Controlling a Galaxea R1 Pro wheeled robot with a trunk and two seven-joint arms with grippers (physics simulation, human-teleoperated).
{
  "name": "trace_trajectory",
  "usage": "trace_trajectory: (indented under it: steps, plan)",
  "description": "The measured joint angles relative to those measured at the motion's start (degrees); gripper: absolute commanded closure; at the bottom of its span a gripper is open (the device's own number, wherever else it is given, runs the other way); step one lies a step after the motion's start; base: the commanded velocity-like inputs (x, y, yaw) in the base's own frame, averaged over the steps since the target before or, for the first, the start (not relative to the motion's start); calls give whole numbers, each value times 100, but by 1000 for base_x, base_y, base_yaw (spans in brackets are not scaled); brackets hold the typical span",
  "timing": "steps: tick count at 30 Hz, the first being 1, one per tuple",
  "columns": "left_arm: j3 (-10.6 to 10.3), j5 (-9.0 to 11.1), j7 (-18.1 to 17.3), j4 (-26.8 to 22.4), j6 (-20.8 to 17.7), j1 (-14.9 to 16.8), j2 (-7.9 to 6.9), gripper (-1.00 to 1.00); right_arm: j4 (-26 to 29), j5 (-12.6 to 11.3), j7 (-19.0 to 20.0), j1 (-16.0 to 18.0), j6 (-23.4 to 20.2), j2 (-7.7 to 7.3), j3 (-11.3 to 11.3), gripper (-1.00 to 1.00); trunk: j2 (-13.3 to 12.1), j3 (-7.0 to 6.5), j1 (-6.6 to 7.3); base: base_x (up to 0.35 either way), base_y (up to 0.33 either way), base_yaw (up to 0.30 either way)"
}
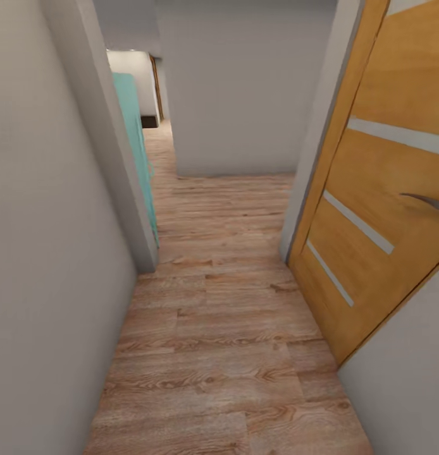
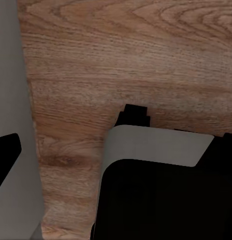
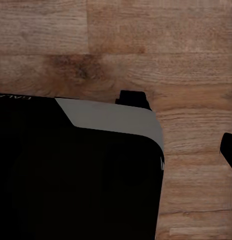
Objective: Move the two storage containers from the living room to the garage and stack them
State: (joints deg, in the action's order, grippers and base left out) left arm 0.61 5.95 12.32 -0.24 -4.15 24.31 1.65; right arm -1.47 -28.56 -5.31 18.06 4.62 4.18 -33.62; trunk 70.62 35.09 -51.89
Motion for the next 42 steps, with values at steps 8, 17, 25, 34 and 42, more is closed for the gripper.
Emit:
trace_trajectory:
  steps: [8,17,25,34,42]
  plan:
    - [0,0,0,0,-1,0,0,-100,1,-1,0,0,1,0,0,-100,0,0,0,322,0,224]
    - [0,0,0,0,-2,1,1,-100,2,-2,0,-1,2,0,0,-100,0,0,0,322,0,19]
    - [0,0,0,0,-2,1,1,-100,1,-2,0,-1,2,0,0,-100,0,0,0,322,0,0]
    - [0,0,0,0,-2,1,1,-100,0,-2,0,-1,-1,-8,0,-100,0,0,0,322,0,0]
    - [0,-2,0,0,-2,1,-13,-100,2,-2,1,-1,16,-9,0,-100,0,0,0,322,0,0]
